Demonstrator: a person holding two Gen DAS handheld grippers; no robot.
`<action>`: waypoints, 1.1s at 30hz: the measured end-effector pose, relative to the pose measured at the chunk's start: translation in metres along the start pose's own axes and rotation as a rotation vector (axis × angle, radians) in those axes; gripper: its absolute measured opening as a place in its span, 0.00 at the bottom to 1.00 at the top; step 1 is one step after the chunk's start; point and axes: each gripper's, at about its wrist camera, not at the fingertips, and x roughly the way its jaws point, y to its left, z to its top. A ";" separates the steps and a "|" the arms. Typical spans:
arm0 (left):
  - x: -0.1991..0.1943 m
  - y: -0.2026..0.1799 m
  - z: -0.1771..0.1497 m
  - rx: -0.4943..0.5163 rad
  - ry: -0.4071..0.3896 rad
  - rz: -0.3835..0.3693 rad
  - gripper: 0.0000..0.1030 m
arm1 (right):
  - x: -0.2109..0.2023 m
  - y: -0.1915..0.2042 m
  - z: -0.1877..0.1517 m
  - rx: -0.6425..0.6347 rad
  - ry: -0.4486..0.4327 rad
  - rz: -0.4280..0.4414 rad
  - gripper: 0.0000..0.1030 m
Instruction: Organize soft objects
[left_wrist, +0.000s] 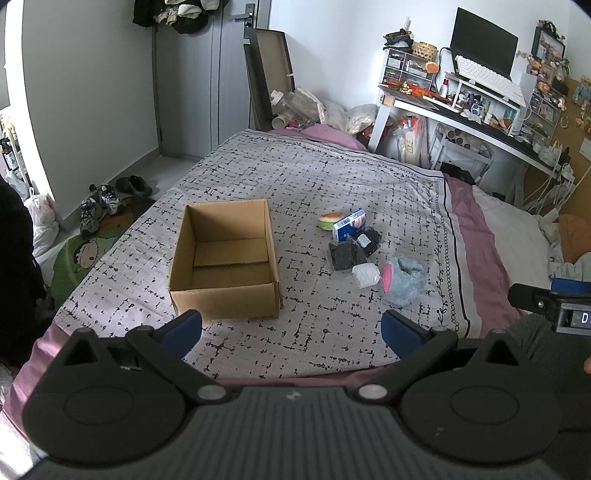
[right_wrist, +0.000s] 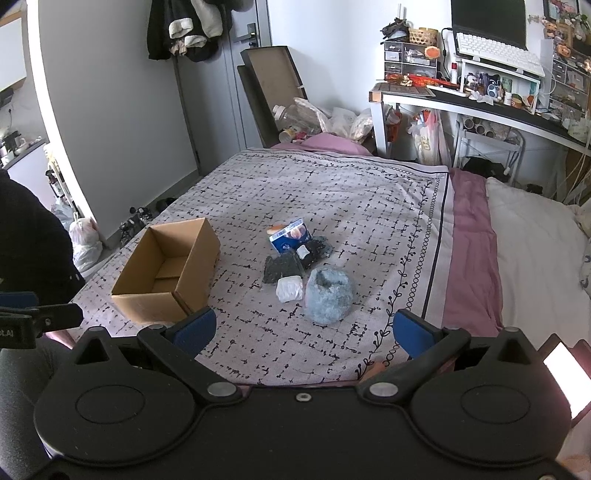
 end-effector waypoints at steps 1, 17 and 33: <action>0.000 0.000 0.000 0.001 -0.002 0.001 0.99 | 0.000 0.000 0.000 0.001 0.002 0.001 1.00; 0.015 -0.005 0.013 -0.014 -0.004 -0.015 0.99 | 0.020 -0.009 0.007 0.033 0.030 0.034 1.00; 0.055 -0.013 0.037 -0.046 0.032 -0.058 0.99 | 0.049 -0.039 0.026 0.133 0.060 0.094 1.00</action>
